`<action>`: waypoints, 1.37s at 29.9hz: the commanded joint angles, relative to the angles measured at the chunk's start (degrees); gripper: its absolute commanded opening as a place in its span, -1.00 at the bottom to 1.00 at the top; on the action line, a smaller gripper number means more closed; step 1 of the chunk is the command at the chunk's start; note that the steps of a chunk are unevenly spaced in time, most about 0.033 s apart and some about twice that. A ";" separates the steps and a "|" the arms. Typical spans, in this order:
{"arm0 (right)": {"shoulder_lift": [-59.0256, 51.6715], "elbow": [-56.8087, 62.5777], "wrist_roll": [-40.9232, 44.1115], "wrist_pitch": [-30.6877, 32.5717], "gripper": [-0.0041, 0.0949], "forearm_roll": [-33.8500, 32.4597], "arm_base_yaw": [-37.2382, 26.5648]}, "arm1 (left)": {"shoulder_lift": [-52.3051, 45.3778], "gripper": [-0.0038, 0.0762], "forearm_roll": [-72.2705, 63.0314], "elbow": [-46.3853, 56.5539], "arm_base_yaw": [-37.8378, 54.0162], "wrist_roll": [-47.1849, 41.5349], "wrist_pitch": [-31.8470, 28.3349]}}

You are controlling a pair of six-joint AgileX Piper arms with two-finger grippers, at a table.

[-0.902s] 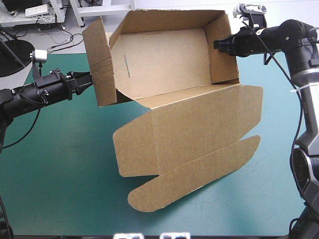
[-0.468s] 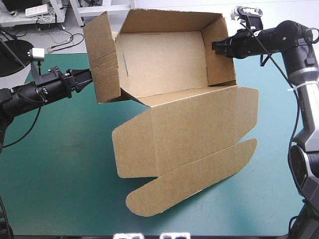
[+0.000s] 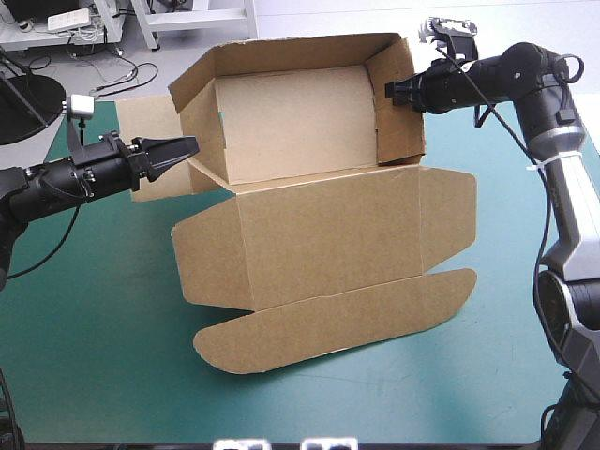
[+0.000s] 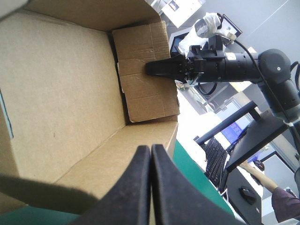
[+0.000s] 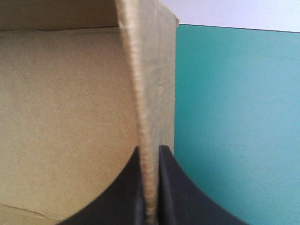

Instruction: Fold the box

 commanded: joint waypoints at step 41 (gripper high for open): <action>-8.45 -1.60 1.96 0.69 -0.96 6.67 -0.14 | 12.22 -0.93 11.76 -8.56 27.83 -2.93 3.40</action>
